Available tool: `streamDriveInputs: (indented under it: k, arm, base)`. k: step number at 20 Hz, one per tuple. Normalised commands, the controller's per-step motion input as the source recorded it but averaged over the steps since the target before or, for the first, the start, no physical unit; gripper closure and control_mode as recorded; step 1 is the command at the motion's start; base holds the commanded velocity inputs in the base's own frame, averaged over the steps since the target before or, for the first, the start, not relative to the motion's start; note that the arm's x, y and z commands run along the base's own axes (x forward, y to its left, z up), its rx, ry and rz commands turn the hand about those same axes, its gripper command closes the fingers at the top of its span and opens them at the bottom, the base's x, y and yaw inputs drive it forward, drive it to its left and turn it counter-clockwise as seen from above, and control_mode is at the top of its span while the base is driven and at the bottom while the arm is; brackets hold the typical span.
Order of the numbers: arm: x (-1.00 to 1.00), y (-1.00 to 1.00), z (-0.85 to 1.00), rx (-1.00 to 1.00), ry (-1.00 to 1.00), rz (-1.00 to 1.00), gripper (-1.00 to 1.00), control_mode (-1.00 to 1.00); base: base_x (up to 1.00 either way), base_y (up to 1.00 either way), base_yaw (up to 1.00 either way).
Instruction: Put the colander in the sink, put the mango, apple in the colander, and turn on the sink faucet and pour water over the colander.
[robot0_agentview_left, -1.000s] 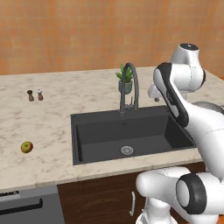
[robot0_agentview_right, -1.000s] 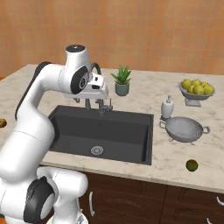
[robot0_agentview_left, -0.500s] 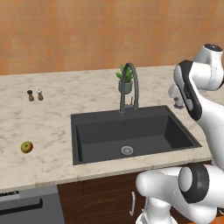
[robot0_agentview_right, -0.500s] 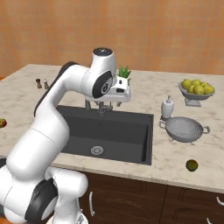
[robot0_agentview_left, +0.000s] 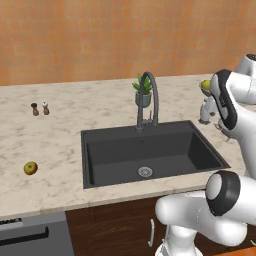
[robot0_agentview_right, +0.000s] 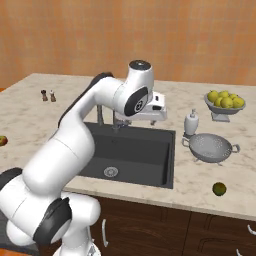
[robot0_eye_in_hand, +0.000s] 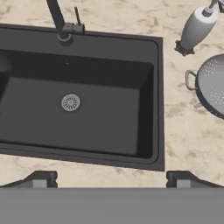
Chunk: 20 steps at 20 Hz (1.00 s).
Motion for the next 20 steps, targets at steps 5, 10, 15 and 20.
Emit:
streamDriveInputs:
  k: [5,10,15,20]
  arm:
    - [0.22,-0.44,-0.34,0.00,0.00,0.00,-1.00,-1.00]
    - [0.09,-0.45,-0.41,0.00,0.00,0.00,-1.00,-1.00]
    - [0.11,-0.26,-0.25,0.00,0.00,0.00,-1.00,-1.00]
    - [0.10,-0.16,-0.12,0.00,0.00,0.00,-1.00,-1.00]
  base:
    - [0.00,0.00,0.00]
    - [0.00,0.00,0.00]
    - [0.00,0.00,0.00]
    - [0.00,0.00,0.00]
